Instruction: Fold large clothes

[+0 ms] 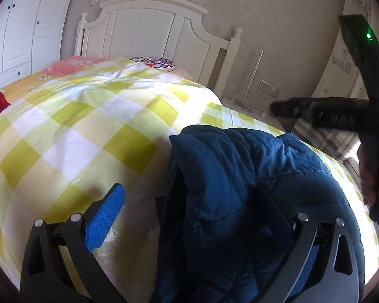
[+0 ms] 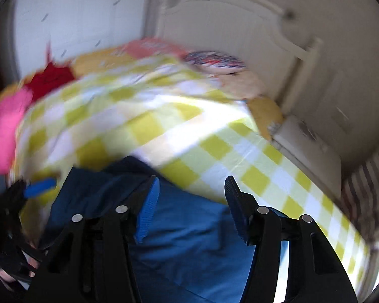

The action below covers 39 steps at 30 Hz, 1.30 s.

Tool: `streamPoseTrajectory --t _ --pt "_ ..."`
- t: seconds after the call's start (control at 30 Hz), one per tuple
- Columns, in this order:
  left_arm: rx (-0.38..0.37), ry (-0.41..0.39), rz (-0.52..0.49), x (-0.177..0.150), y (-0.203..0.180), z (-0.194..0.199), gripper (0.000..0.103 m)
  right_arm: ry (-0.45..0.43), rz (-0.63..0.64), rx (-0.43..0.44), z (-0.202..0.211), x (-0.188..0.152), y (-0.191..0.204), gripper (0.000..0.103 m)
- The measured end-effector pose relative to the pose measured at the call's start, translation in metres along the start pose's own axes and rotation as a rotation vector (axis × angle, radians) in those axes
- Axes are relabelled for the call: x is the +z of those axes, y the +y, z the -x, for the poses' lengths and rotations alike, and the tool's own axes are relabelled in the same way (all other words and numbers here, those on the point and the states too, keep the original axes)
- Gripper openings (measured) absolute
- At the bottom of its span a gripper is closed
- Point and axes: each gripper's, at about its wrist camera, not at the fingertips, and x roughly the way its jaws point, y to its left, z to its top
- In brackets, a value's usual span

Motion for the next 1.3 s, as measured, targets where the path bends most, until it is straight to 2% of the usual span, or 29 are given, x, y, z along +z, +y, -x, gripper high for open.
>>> streamPoseTrajectory --t 0.07,0.1,0.17,0.2,0.27,0.37,0.43,0.47,0.5,0.6,0.7,0.73,0.8,0.87,0.93,1.0,1.1,1.13,1.17,1.3 --pt "0.007 -0.017 0.017 -0.001 0.004 0.004 0.101 0.180 0.050 0.031 -0.046 -0.017 0.009 0.056" --pt "0.028 -0.022 0.031 -0.001 0.007 0.005 0.101 0.174 0.016 0.063 -0.052 -0.022 0.005 0.056" --pt "0.003 -0.018 0.072 -0.003 0.015 0.005 0.101 0.195 -0.043 0.106 -0.052 -0.018 -0.008 0.056" --pt "0.001 -0.015 0.095 -0.003 0.019 0.006 0.101 0.195 -0.050 0.100 -0.049 -0.015 -0.010 0.056" --pt "-0.001 -0.008 0.119 -0.004 0.024 0.004 0.101 0.144 -0.032 0.071 -0.033 -0.003 -0.006 0.056" --pt "-0.003 0.008 0.123 -0.003 0.024 0.002 0.101 0.040 -0.059 0.124 -0.012 0.012 0.001 0.056" --pt "0.003 0.010 0.118 -0.003 0.023 0.002 0.101 0.078 -0.079 0.144 -0.028 0.011 0.004 0.059" --pt "0.004 0.010 0.117 -0.003 0.022 0.002 0.101 0.171 -0.065 0.151 -0.051 0.003 0.010 0.067" --pt "0.004 0.015 0.114 -0.004 0.022 0.001 0.101 0.215 -0.061 0.154 -0.062 -0.001 0.013 0.068" --pt "-0.002 0.038 0.120 -0.004 0.024 -0.002 0.101 0.175 -0.082 0.131 -0.051 0.002 0.010 0.069" --pt "-0.008 0.042 0.125 -0.004 0.025 -0.004 0.101 0.050 -0.142 0.144 -0.006 -0.002 0.001 0.069" --pt "-0.008 0.041 0.125 -0.004 0.025 -0.003 0.101 0.019 -0.148 0.129 0.008 -0.006 0.000 0.071" --pt "-0.004 0.040 0.123 -0.004 0.025 -0.003 0.101 -0.038 -0.165 0.088 0.041 -0.023 -0.003 0.085" --pt "-0.004 0.040 0.124 -0.004 0.025 -0.004 0.101 -0.066 -0.168 0.082 0.064 -0.044 -0.004 0.085" --pt "0.001 0.043 0.120 -0.004 0.024 -0.004 0.101 -0.069 -0.162 0.079 0.077 -0.061 -0.001 0.086" --pt "0.008 0.042 0.114 -0.005 0.023 -0.003 0.101 -0.067 -0.161 0.090 0.083 -0.083 0.005 0.093" --pt "0.023 0.044 0.104 -0.005 0.021 -0.003 0.101 0.002 -0.140 0.087 0.056 -0.115 0.019 0.096" --pt "0.032 0.049 0.099 -0.005 0.020 -0.004 0.101 -0.059 -0.174 0.086 0.053 -0.126 0.020 0.097" --pt "0.033 0.053 0.096 -0.005 0.020 -0.005 0.101 -0.078 -0.189 0.092 0.053 -0.130 0.020 0.097" --pt "0.041 0.067 0.088 -0.004 0.018 -0.007 0.101 -0.051 -0.192 0.066 0.063 -0.127 0.022 0.097"
